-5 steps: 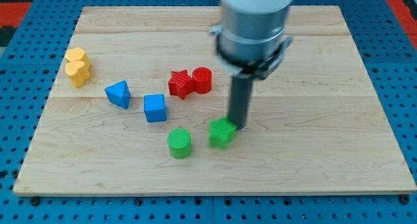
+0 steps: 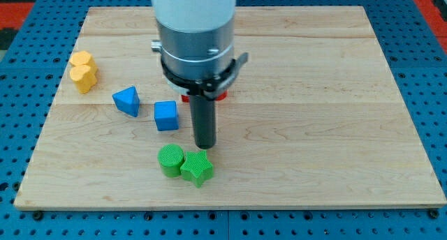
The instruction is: Place the red blocks on the bottom right
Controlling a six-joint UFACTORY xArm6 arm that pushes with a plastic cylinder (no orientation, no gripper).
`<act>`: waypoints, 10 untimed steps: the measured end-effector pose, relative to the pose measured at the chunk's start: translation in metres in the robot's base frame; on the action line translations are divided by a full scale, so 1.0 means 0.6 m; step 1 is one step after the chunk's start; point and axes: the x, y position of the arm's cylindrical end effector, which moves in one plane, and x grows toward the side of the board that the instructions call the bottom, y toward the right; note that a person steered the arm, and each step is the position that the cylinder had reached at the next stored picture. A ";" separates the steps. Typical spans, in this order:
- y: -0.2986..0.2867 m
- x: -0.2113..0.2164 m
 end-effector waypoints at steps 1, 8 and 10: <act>-0.025 -0.008; -0.149 -0.029; -0.144 -0.132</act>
